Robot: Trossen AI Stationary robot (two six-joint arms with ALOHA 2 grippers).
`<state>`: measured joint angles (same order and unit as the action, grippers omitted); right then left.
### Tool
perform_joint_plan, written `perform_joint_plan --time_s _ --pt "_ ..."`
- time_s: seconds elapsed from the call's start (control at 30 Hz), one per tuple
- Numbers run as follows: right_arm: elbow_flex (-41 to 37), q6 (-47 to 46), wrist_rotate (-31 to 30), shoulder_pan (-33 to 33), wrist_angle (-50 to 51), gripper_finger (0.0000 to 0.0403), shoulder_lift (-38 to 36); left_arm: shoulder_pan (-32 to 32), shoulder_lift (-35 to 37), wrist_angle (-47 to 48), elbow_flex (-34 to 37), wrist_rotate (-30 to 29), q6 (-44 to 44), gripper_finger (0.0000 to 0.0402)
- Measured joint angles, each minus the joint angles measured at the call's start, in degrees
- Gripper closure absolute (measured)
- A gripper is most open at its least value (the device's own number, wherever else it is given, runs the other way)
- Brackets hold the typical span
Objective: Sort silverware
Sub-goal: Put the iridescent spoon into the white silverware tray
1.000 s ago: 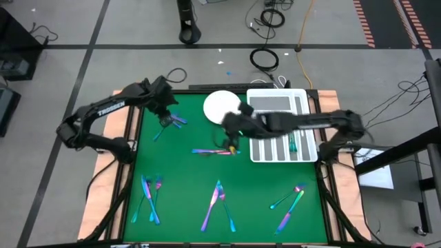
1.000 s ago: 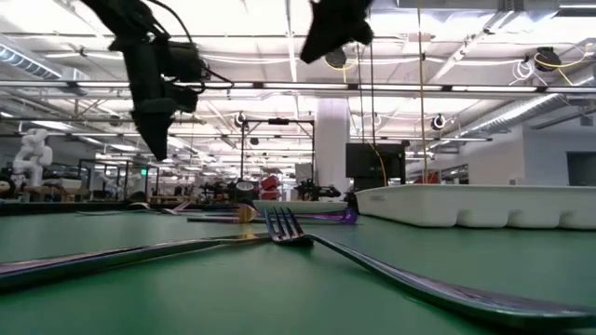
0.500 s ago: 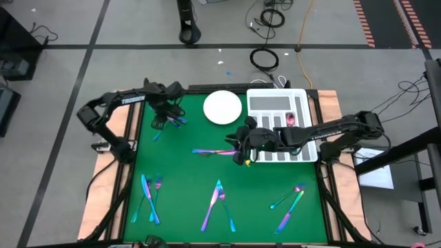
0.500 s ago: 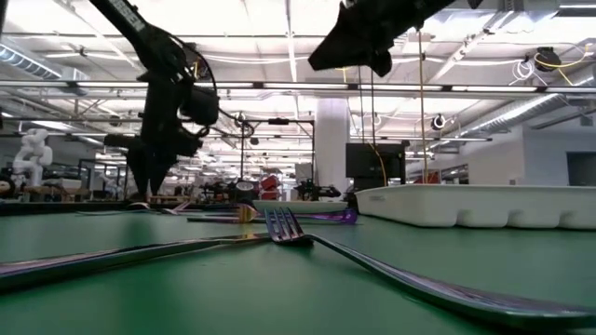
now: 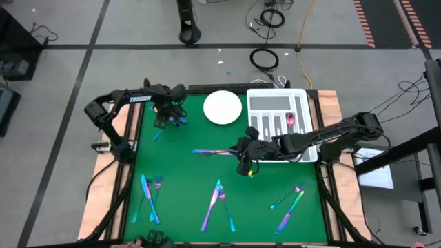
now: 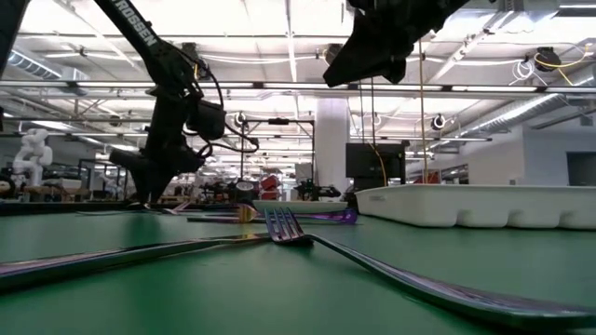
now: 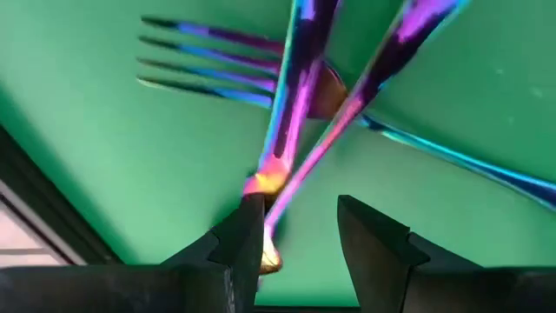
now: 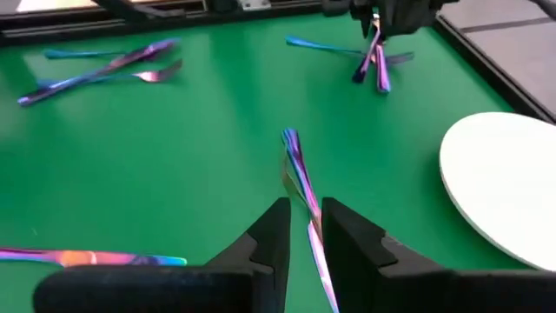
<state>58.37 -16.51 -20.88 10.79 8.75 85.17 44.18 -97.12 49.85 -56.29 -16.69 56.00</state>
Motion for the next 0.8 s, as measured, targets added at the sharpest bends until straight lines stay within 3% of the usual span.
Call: perform_joint_plan --time_s 0.5,0.8 --pt "-3.89 -2.99 -0.05 0.84 -0.45 0.0344 0.02 -0.41 -0.70 -2.94 1.71 1.57 1.99 0.0252" --pt "-3.91 -2.96 -0.05 0.84 -0.78 0.0344 0.02 -0.45 -3.61 -3.03 1.52 -2.09 1.44 0.0254"
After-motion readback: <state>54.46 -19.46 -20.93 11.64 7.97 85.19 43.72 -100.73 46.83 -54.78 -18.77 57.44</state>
